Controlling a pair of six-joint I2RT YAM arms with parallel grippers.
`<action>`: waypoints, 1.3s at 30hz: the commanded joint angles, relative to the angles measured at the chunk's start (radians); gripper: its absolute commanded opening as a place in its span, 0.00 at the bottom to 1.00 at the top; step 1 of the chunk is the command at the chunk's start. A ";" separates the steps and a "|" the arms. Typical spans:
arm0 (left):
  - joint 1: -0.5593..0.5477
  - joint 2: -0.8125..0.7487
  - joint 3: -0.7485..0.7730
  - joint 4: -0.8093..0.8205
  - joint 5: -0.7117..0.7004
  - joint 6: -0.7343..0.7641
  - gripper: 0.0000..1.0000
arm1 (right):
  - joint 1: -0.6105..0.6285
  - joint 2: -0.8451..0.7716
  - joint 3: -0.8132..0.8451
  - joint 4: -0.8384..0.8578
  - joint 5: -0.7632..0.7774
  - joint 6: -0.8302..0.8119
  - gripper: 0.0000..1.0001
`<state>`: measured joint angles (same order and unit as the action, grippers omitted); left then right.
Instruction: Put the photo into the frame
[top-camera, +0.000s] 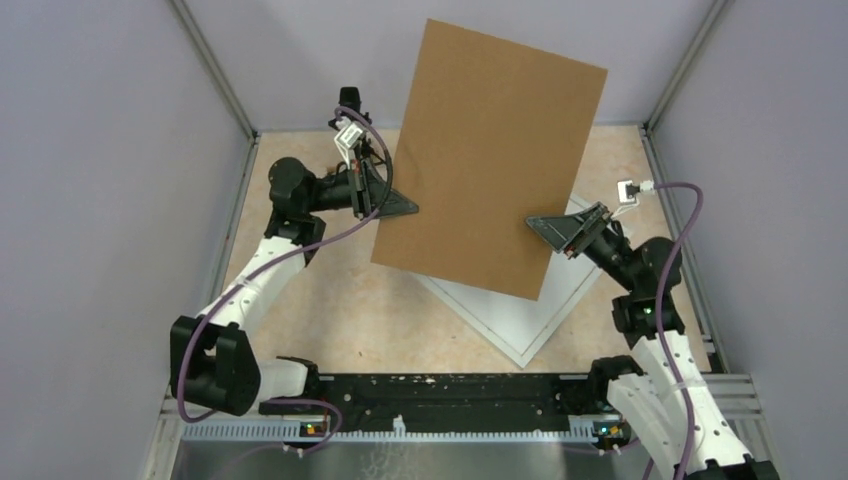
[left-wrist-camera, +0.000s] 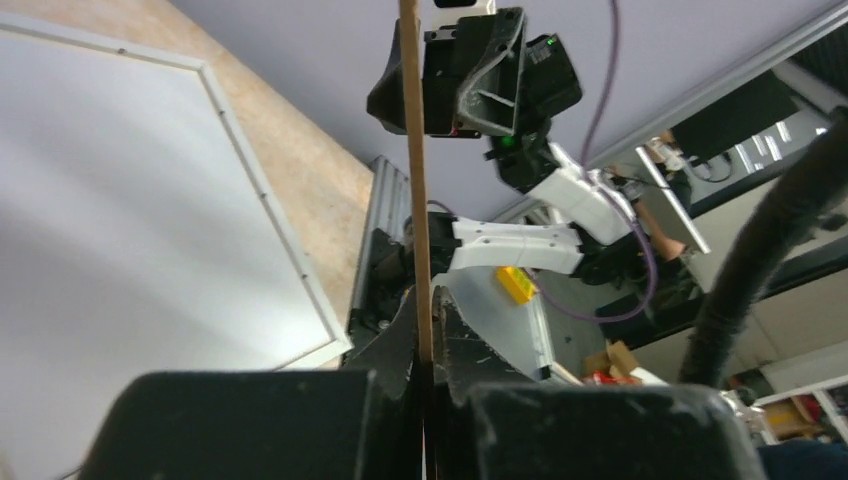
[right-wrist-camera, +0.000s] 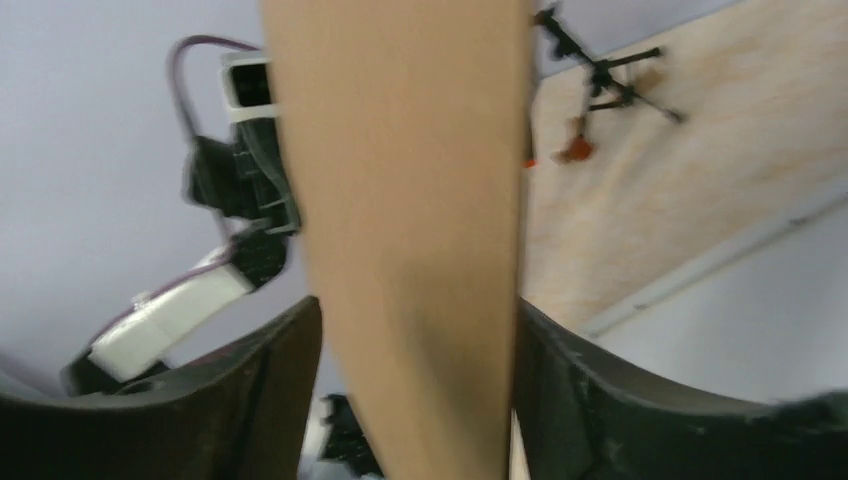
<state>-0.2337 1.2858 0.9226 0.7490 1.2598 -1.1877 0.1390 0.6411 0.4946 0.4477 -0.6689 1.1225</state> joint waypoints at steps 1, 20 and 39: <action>0.011 -0.021 0.130 -0.487 -0.089 0.482 0.00 | -0.005 0.026 0.147 -0.631 0.255 -0.449 0.85; -0.059 0.336 0.461 -0.980 -0.174 0.754 0.00 | -0.284 0.247 0.219 -1.078 0.774 -0.448 0.94; -0.098 0.493 0.534 -0.995 -0.185 0.610 0.00 | -0.441 0.744 0.148 -0.509 0.541 -0.504 0.29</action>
<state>-0.3321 1.8008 1.4059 -0.3141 1.0061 -0.5308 -0.2867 1.3502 0.6044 -0.1986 -0.0933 0.6468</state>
